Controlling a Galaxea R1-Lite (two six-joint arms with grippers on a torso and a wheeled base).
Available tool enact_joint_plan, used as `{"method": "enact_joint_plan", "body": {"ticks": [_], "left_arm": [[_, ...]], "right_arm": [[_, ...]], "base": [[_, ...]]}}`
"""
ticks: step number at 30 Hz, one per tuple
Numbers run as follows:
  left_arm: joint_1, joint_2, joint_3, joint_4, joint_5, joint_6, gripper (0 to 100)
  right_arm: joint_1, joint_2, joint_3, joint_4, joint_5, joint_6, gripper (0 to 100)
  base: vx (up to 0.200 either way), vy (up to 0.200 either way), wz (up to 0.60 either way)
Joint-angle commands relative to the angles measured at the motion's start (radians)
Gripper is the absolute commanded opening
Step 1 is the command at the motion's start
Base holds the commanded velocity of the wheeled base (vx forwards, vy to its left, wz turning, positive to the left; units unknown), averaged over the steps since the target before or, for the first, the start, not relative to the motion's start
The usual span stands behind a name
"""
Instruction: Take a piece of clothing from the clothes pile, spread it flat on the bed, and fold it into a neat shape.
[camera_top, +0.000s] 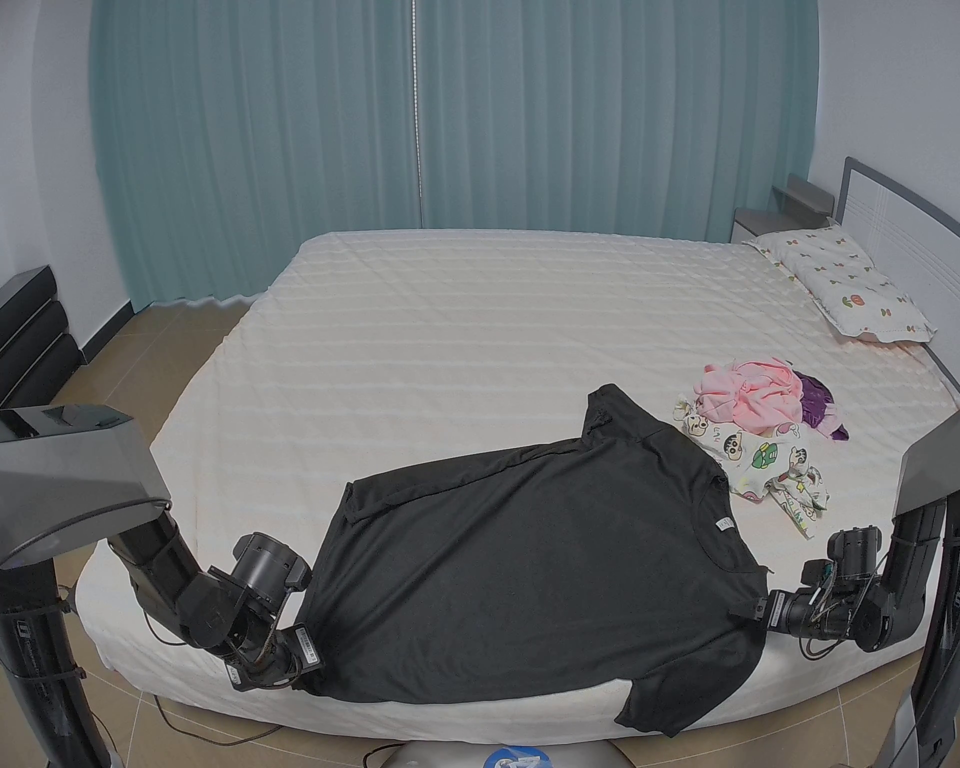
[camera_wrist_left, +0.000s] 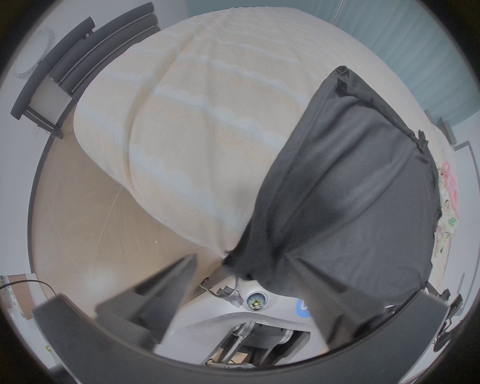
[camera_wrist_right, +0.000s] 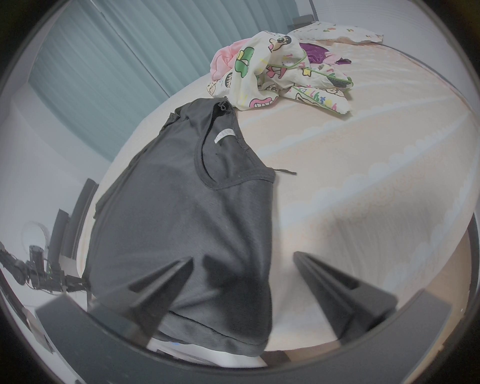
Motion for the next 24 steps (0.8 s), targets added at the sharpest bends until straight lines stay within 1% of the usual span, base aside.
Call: {"method": "enact_joint_plan", "body": {"ticks": [1,3,6,11,14,20,24], "left_arm": [[0.048,-0.105,-0.032,-0.001,-0.068,-0.024,100],[0.074,-0.158,-0.058,0.005,-0.098,-0.04,100],[0.091,-0.185,-0.081,-0.001,-0.115,-0.041,100],[0.103,-0.182,-0.118,-0.001,-0.153,-0.038,100],[0.103,-0.179,-0.133,-0.001,-0.155,-0.038,100],[0.112,-0.141,-0.194,-0.003,-0.153,-0.04,100],[0.12,-0.075,-0.276,-0.001,-0.152,-0.04,100]], "right_arm": [[0.025,-0.102,0.006,-0.008,0.001,0.121,100],[0.029,-0.149,0.007,-0.008,0.001,0.172,100],[0.033,-0.192,0.007,-0.008,-0.001,0.199,100],[0.063,-0.198,0.004,-0.021,-0.009,0.245,100],[0.077,-0.191,0.006,-0.048,-0.009,0.267,100],[0.094,-0.185,0.004,-0.056,-0.01,0.267,100],[0.108,-0.185,0.004,-0.054,-0.01,0.267,100]], "base": [[0.0,0.0,0.0],[0.0,0.0,0.0],[0.0,0.0,0.0],[0.0,0.0,0.0],[0.2,0.0,0.0],[0.2,0.0,0.0],[0.0,0.0,0.0]]}}
